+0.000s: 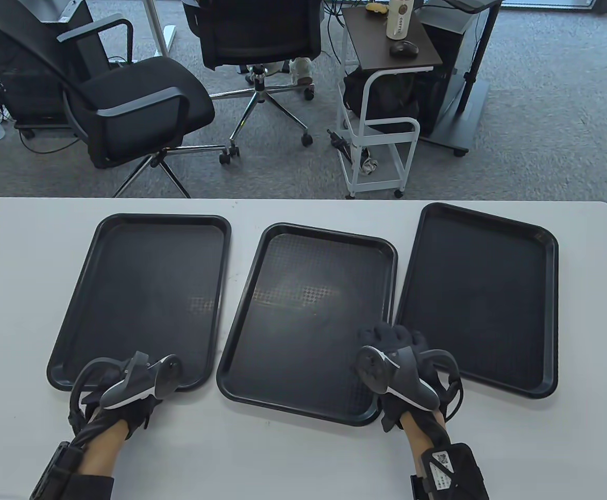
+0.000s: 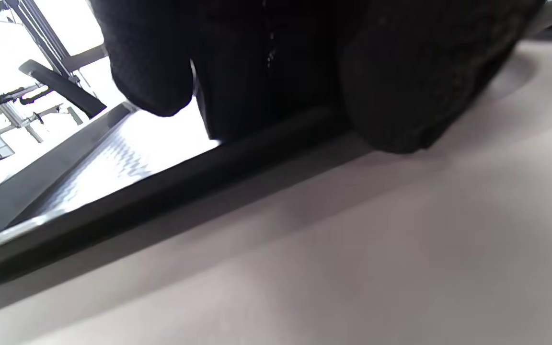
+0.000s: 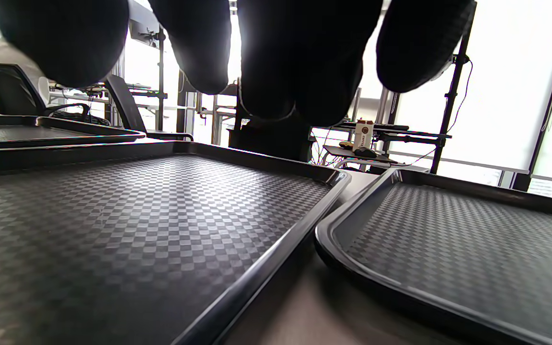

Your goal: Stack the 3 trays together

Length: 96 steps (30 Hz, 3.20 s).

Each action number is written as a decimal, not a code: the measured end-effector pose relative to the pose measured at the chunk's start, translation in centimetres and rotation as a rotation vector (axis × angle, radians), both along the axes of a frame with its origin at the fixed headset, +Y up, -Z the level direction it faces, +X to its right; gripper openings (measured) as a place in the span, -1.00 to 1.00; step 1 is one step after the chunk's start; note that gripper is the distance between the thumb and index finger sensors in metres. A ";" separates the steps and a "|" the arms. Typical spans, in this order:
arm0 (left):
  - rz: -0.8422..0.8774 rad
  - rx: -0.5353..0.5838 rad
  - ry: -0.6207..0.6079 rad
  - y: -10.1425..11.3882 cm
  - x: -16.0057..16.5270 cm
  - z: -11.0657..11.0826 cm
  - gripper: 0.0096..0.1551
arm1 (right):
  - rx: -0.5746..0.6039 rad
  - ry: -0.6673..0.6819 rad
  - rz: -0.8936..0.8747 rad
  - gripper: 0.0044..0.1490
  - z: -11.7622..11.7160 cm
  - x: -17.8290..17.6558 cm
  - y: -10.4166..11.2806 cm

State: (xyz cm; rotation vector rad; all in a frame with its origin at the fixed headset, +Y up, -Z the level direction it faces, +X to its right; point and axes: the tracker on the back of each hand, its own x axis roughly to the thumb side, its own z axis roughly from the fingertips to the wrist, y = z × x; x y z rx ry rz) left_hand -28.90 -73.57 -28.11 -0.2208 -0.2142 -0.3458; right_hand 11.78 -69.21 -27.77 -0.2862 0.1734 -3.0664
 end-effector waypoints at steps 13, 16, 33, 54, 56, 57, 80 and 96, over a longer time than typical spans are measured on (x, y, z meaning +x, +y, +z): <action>0.082 0.492 -0.092 5.0 1.4 1.8 -0.59 | 0.069 -0.045 -0.038 -0.17 0.7 1.3 1.6; 0.084 0.546 -0.100 5.8 1.6 2.3 -0.62 | 0.090 -0.051 -0.031 -0.17 0.9 1.3 2.0; 0.132 0.725 -0.191 8.0 4.3 4.5 -0.59 | 0.158 -0.058 -0.050 -0.17 1.3 2.0 3.2; 0.233 0.770 -0.384 9.8 16.5 5.9 -0.59 | 0.266 -0.145 -0.078 -0.17 2.2 4.5 5.0; 0.237 0.743 -0.406 9.1 17.1 6.0 -0.58 | 0.265 -0.150 -0.077 -0.17 2.1 4.7 4.9; 0.229 0.734 -0.418 8.8 17.4 6.0 -0.58 | 0.265 -0.154 -0.078 -0.17 2.1 4.8 4.9; 0.146 0.609 -0.612 4.1 22.5 7.9 -0.56 | 0.220 -0.149 -0.068 -0.17 1.9 4.4 4.5; 0.157 0.408 -0.633 2.8 22.5 7.7 -0.43 | 0.159 -0.145 -0.058 -0.17 1.8 4.1 4.3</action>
